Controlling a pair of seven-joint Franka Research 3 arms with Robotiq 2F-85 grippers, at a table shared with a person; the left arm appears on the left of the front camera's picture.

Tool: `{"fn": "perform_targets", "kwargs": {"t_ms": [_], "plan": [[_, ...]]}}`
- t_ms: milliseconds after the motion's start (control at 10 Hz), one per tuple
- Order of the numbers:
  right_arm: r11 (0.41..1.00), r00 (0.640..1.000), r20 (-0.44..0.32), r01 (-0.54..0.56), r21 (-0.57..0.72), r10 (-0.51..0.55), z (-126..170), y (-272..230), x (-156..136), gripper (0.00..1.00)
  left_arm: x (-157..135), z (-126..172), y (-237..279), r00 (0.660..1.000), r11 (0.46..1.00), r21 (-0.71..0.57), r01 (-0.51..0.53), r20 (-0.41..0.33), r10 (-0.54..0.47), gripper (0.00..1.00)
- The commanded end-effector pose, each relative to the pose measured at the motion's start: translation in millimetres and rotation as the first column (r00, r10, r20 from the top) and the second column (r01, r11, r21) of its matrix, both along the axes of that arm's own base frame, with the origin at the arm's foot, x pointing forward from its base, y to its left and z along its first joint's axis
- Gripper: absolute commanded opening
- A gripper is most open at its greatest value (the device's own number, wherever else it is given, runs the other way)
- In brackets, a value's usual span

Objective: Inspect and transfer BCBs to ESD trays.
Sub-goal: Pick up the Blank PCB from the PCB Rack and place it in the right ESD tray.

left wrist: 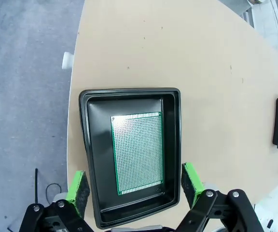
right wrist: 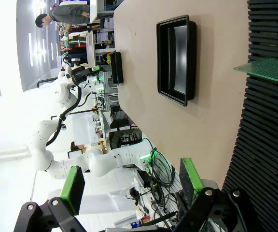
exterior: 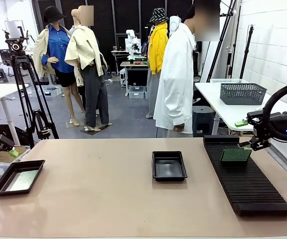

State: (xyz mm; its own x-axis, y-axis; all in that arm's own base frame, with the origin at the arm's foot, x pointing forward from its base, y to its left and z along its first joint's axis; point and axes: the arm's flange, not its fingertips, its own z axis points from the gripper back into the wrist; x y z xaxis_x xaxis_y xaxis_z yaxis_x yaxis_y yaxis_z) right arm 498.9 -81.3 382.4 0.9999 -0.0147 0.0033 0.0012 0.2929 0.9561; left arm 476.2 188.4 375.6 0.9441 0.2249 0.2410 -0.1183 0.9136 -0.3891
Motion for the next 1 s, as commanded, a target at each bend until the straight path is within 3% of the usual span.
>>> {"fn": "perform_targets", "kwargs": {"t_ms": [0,900], "plan": [[1.0,1.0,-0.007,0.008,-0.015,-0.008,1.3,2.2,-0.6,1.0,-0.2,0.2,1.2,1.0,1.0,0.007,0.005,-0.003,-0.005,1.0],[1.0,1.0,-0.007,0.008,-0.015,-0.008,1.3,2.2,-0.6,1.0,-0.2,0.2,1.2,1.0,1.0,0.007,0.005,-0.003,-0.005,1.0]]}}
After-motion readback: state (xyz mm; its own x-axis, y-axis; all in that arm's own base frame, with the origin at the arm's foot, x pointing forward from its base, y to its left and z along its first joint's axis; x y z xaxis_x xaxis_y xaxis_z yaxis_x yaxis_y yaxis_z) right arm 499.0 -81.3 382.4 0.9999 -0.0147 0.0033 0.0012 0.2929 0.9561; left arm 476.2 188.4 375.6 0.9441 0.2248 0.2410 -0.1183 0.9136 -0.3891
